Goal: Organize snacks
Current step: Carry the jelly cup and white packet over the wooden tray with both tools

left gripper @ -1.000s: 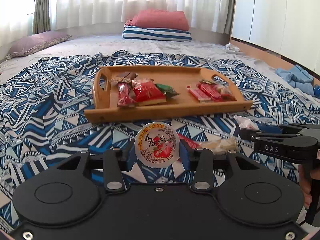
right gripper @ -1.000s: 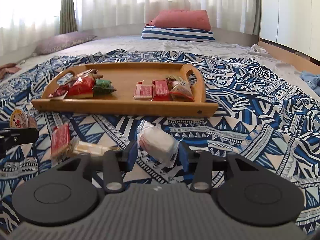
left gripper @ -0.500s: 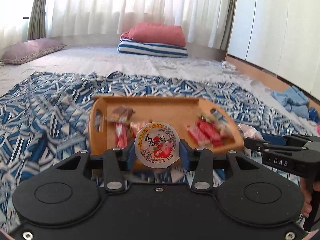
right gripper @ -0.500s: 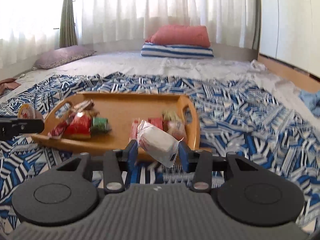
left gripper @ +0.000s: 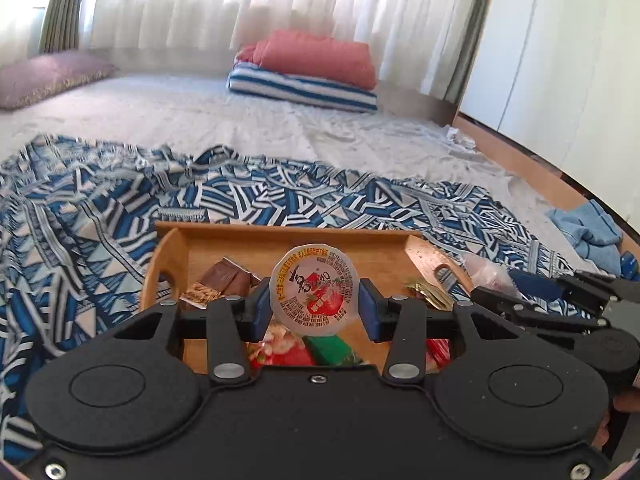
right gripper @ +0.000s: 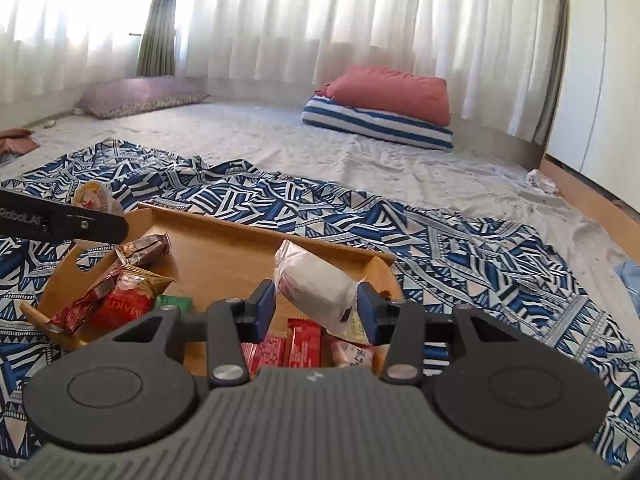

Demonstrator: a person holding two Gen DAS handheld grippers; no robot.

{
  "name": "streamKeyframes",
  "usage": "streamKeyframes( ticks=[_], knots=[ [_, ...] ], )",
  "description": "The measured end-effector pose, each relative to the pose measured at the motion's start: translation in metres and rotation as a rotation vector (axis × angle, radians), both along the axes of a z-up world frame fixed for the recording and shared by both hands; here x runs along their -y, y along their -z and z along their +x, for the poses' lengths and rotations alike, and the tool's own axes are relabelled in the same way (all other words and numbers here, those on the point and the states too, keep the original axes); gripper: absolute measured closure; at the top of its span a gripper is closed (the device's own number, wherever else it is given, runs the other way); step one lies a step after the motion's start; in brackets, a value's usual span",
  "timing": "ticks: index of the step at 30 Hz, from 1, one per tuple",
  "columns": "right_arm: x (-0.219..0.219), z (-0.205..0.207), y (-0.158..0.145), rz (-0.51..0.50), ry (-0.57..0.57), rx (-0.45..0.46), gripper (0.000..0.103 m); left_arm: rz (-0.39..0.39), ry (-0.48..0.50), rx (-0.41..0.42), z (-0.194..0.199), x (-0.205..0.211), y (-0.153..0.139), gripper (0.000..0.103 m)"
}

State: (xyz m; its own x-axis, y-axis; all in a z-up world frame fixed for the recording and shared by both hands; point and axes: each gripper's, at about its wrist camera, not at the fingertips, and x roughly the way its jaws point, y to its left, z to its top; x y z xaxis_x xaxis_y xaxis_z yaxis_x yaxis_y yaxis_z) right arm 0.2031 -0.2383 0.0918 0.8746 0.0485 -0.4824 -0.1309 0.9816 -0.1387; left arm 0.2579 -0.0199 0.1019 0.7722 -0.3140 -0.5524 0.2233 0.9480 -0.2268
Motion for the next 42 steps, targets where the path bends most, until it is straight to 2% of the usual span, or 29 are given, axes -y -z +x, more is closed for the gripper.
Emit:
streamKeyframes(
  ticks=[5,9,14,23,42],
  knots=[
    [-0.002,0.036,0.014,0.033,-0.039,-0.052,0.055,-0.029,-0.031,-0.070,0.041,-0.001,0.018,0.061],
    [0.005,0.067,0.029,0.109,-0.004,-0.116,0.055,-0.018,-0.058,-0.106,0.067,-0.001,0.032,0.061],
    [0.005,0.087,0.041,0.120,0.004,-0.145,0.054,-0.012,-0.067,-0.146,0.086,0.002,0.048,0.061],
    [-0.007,0.102,0.058,0.050,0.000,-0.173,0.053,0.014,-0.085,-0.179,0.098,0.004,0.064,0.061],
    [-0.006,0.105,0.068,0.038,0.002,-0.191,0.050,0.072,-0.100,-0.212,0.107,0.015,0.074,0.061]
  ],
)
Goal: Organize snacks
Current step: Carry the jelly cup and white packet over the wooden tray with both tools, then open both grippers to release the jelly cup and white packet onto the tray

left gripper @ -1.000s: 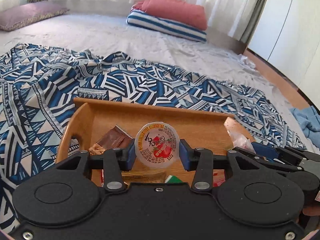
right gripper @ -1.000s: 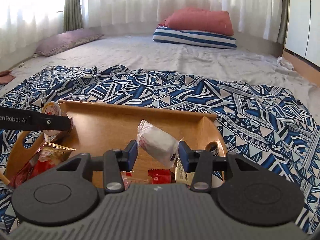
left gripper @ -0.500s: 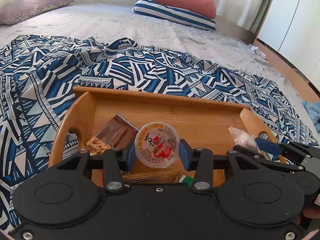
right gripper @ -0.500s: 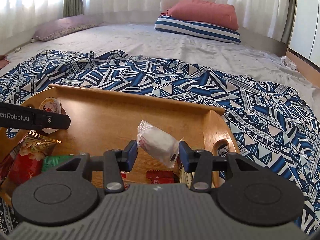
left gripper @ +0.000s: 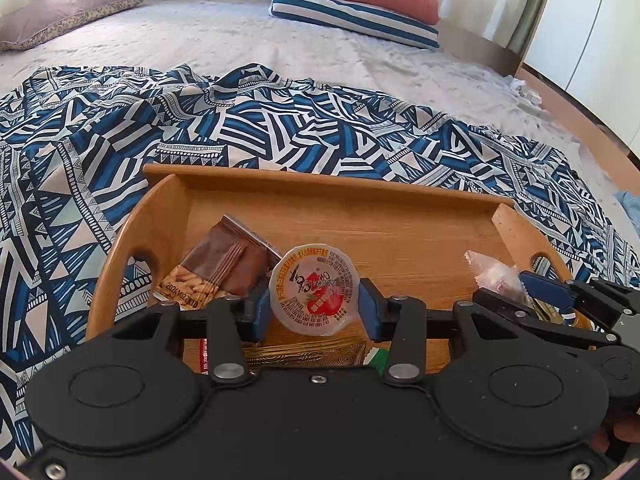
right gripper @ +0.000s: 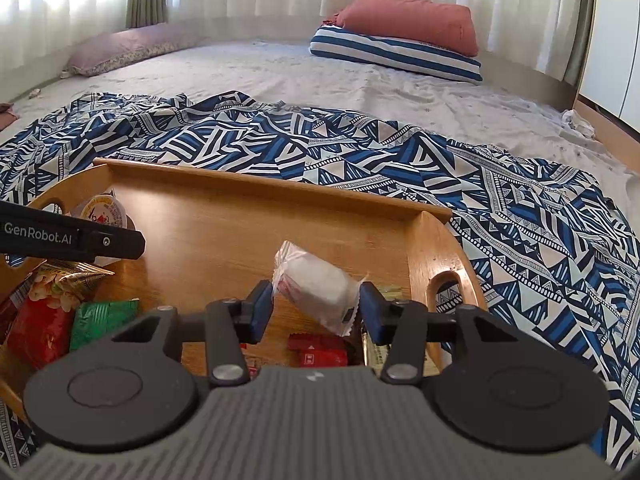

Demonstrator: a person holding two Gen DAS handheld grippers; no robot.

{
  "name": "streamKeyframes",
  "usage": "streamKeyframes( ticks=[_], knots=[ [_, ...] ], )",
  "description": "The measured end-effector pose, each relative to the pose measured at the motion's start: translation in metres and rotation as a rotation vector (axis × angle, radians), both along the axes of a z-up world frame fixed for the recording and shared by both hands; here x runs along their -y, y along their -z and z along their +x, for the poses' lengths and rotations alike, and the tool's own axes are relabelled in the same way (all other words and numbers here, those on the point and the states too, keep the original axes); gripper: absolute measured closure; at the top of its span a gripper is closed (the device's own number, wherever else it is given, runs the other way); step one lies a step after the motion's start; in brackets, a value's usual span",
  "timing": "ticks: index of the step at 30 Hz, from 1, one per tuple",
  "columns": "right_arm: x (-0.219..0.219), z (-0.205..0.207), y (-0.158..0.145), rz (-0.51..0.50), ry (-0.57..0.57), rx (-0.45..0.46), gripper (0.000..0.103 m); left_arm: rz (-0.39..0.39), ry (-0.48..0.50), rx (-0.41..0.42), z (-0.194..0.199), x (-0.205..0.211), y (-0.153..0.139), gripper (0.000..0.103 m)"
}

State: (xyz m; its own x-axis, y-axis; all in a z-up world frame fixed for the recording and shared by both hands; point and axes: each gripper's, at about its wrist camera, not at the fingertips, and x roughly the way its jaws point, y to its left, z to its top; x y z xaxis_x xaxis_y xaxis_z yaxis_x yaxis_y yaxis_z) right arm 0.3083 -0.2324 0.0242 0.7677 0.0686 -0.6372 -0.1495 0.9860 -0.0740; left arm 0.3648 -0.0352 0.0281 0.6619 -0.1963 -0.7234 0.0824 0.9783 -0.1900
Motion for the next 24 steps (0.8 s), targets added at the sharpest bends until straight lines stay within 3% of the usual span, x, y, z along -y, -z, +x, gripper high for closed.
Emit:
streamKeyframes(
  ticks=[18,24],
  knots=[
    [-0.0026,-0.0022,0.0010,-0.011,-0.008,0.005,0.036,0.013,-0.009,-0.016,0.0021,0.0005,0.0019,0.060],
    [-0.0020,-0.0029,0.0022,0.008,-0.005,0.000,0.034,0.012,-0.018,-0.017,0.0019,0.0003,0.0017,0.052]
  ],
)
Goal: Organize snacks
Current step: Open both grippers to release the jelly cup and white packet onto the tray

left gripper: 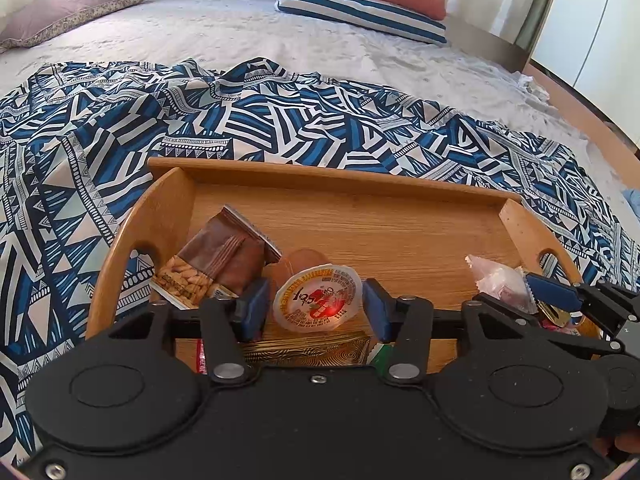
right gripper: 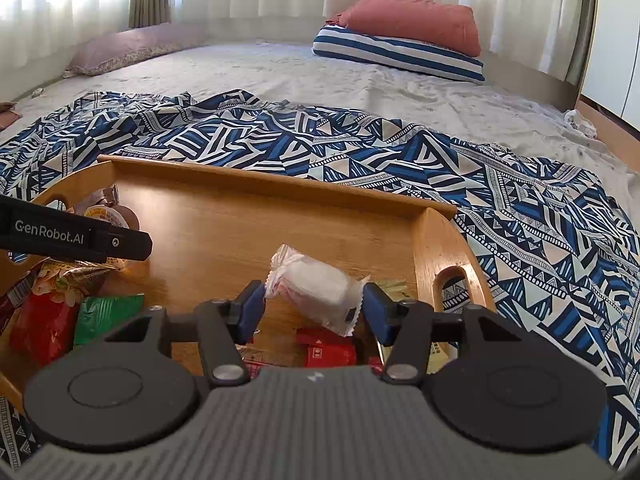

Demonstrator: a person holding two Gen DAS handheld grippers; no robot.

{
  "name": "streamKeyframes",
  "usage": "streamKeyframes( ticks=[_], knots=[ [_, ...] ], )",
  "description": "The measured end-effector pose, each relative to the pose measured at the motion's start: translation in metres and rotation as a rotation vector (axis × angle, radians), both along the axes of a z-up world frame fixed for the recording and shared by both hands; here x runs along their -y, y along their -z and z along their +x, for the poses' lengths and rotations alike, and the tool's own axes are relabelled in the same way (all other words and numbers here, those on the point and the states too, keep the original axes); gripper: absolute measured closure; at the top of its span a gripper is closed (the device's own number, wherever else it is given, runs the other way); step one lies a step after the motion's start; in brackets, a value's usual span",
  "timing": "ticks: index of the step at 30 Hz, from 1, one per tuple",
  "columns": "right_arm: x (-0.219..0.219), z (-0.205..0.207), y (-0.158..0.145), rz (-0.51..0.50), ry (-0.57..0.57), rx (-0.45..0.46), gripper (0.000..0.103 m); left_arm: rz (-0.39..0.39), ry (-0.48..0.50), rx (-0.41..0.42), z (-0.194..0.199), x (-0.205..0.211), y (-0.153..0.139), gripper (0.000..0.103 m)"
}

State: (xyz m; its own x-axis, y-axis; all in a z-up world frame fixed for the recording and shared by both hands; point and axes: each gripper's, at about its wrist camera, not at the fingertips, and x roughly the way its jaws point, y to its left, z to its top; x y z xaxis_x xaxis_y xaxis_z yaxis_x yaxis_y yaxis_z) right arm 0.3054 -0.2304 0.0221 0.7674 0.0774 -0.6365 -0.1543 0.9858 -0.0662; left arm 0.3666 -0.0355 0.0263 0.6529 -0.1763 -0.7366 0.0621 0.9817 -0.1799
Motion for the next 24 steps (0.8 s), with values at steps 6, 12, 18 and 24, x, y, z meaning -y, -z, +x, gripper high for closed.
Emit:
streamKeyframes(
  ticks=[6,12,18,24],
  knots=[
    [0.003,-0.003,-0.003,0.031,0.006,0.002,0.031,0.001,0.007,0.016,-0.003,0.000,-0.008,0.041],
    [0.007,-0.016,-0.016,0.060,-0.001,0.035,0.019,0.025,0.002,0.074,-0.018,-0.001,-0.029,0.026],
    [0.006,-0.039,-0.038,0.086,-0.024,0.087,0.016,0.006,0.011,0.114,-0.044,-0.003,-0.052,0.021],
    [0.004,-0.068,-0.061,0.102,-0.057,0.133,0.014,0.036,0.046,0.167,-0.079,-0.001,-0.074,0.018]
  ],
)
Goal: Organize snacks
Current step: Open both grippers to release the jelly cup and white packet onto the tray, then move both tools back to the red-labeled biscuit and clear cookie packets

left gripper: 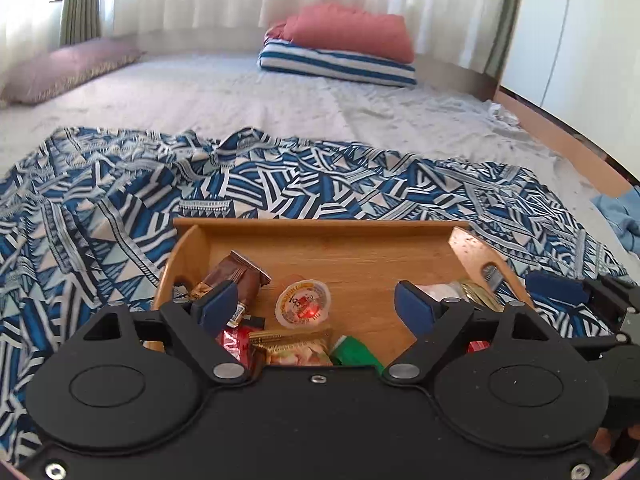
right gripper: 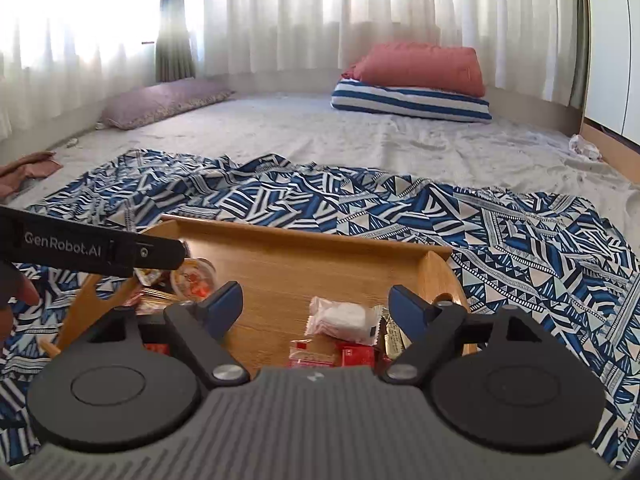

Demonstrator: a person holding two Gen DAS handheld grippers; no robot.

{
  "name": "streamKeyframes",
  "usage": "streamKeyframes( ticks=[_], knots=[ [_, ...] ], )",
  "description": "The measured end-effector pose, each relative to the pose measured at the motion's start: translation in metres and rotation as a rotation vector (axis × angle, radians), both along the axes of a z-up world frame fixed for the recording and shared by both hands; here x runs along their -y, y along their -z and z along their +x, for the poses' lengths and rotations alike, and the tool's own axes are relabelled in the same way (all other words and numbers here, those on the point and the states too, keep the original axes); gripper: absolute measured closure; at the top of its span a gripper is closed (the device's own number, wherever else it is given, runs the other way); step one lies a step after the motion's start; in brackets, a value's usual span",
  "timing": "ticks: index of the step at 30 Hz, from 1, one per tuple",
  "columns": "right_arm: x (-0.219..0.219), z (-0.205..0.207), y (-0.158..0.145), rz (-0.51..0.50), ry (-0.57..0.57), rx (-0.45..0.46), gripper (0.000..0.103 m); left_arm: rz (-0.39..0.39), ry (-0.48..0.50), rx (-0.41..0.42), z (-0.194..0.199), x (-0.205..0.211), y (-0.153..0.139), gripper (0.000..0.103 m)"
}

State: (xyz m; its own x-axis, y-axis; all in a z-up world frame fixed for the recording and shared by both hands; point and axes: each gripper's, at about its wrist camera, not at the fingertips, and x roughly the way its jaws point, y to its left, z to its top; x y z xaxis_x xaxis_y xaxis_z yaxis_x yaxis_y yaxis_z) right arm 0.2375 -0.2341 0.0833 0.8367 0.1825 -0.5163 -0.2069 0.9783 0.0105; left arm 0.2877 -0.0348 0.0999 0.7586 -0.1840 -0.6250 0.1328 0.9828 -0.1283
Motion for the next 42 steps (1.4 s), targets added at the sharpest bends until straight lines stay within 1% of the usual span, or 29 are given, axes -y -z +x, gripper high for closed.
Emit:
streamKeyframes(
  ticks=[4,8,13,16,19,22,26,31,36,39,42],
  knots=[
    [-0.001,-0.024,-0.012,0.008,-0.013,0.029,0.012,-0.009,0.007,0.012,-0.025,-0.002,-0.013,0.018],
    [-0.001,-0.056,-0.015,0.017,-0.024,0.054,0.011,-0.015,0.032,0.024,-0.057,-0.006,-0.019,0.017],
    [-0.001,-0.094,-0.008,0.005,-0.043,0.055,0.011,0.011,0.059,0.038,-0.100,-0.009,-0.020,0.016],
    [0.000,-0.115,-0.002,-0.001,-0.051,0.052,0.010,0.011,0.084,0.033,-0.125,-0.010,-0.016,0.016],
    [0.002,-0.130,0.005,0.004,-0.055,0.038,0.009,0.014,0.098,0.021,-0.143,-0.013,-0.011,0.016],
    [0.003,-0.142,0.011,-0.003,-0.053,0.026,0.009,0.035,0.111,0.018,-0.157,-0.014,-0.006,0.015],
    [0.004,-0.153,0.020,-0.003,-0.052,0.004,0.009,0.062,0.128,-0.017,-0.164,-0.013,0.002,0.013],
    [0.003,-0.161,0.033,-0.029,-0.053,-0.020,0.009,0.053,0.148,-0.096,-0.163,-0.012,0.015,0.013],
    [-0.005,-0.166,0.048,-0.058,-0.074,-0.045,0.009,0.088,0.173,-0.131,-0.163,0.000,0.031,0.012],
    [-0.010,-0.169,0.056,-0.082,-0.092,-0.052,0.009,0.079,0.180,-0.174,-0.161,0.007,0.042,0.011],
    [-0.013,-0.173,0.061,-0.086,-0.105,-0.060,0.009,0.076,0.177,-0.194,-0.159,0.014,0.052,0.011]
  ],
)
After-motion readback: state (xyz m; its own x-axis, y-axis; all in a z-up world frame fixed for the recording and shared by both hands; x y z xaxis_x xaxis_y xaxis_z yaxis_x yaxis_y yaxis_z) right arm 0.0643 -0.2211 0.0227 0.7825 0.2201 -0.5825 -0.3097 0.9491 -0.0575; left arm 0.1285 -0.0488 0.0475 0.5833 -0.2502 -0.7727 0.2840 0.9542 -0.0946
